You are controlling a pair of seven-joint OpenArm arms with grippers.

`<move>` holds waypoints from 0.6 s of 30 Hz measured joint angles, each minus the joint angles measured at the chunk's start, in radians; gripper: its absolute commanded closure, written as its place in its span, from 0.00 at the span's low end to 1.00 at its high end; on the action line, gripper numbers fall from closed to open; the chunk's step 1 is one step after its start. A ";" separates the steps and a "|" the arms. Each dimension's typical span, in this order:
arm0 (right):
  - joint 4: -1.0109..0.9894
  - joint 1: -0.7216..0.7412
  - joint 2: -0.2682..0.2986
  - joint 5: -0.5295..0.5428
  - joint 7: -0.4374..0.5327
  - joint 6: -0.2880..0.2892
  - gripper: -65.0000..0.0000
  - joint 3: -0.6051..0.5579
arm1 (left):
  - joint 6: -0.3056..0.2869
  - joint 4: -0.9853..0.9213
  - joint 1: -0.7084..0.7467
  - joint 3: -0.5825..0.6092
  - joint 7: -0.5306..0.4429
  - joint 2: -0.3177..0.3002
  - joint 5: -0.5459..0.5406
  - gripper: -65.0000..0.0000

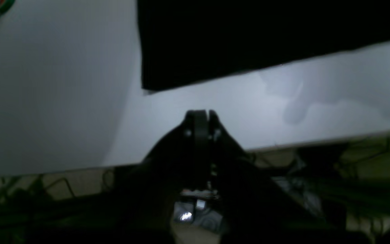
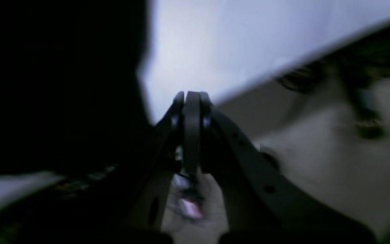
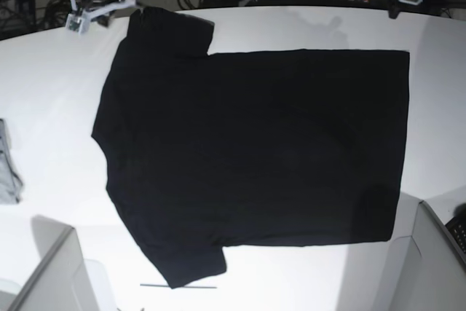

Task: Fold the T-shirt properly
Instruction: 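Move both grippers down to the shoulder corners of the black T-shirt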

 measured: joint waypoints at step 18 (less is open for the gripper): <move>-0.008 0.076 0.116 0.542 -0.019 -0.008 0.44 0.004 | -0.458 -0.113 -0.283 -0.393 0.267 0.012 -0.346 0.42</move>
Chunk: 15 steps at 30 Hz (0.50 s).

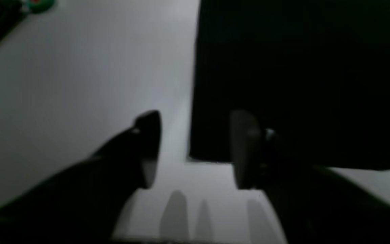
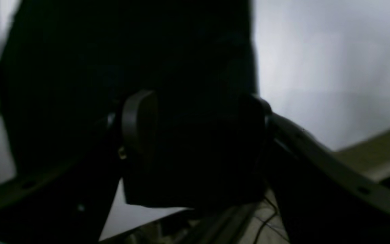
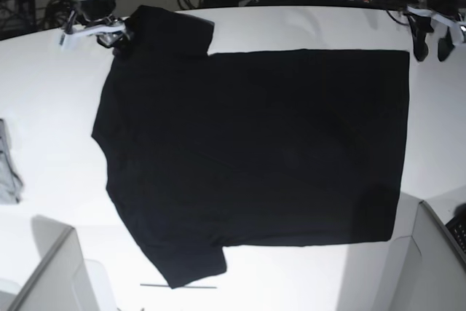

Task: Fold the T-shirt properly
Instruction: 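Move both grippers down to the shoulder corners of the black T-shirt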

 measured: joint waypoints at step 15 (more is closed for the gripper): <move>-0.216 0.072 0.066 0.105 0.019 -0.002 0.44 -0.003 | -0.229 -0.092 -0.180 -0.351 0.294 0.098 0.049 0.37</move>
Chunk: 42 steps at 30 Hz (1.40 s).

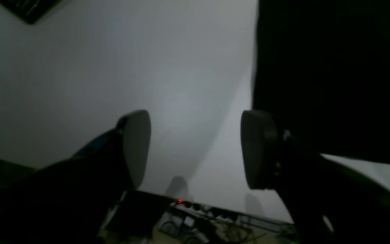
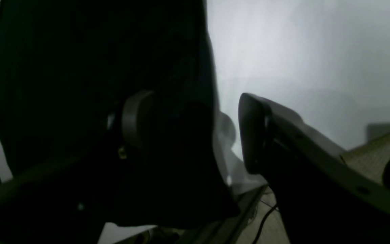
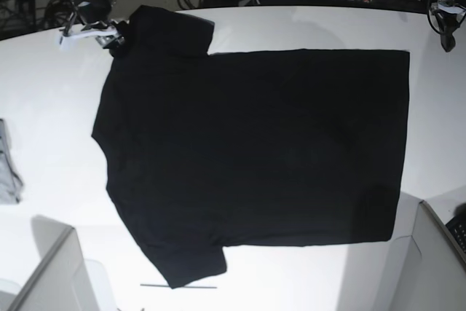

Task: Fold the T-shirt properly
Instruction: 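Move both grippers down to the shoulder corners of the black T-shirt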

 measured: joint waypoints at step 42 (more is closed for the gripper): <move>-0.111 0.028 0.010 0.043 0.017 0.057 1.00 -0.079 | 0.001 -0.139 -0.073 0.084 0.060 0.061 0.040 0.37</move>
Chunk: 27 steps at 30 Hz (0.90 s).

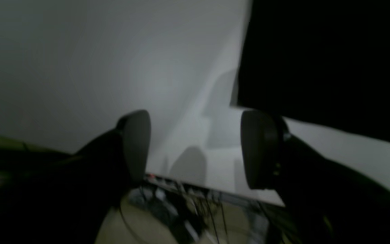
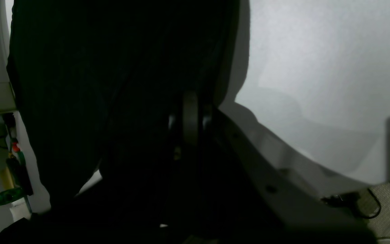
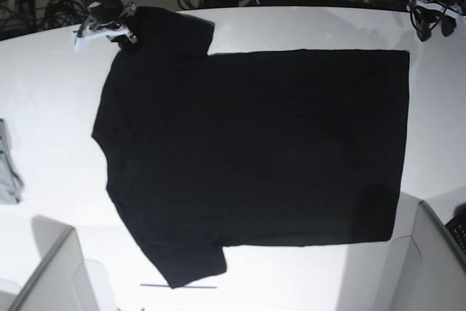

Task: Fold the T-shirt properly
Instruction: 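Move both grippers down to the shoulder corners of the black T-shirt, then close both grippers on the shirt's shoulder edges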

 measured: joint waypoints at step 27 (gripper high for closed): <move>0.007 -0.014 -0.005 0.003 -0.008 0.000 1.00 0.000 | -0.001 -0.121 -0.188 0.141 0.113 -0.003 -0.016 0.37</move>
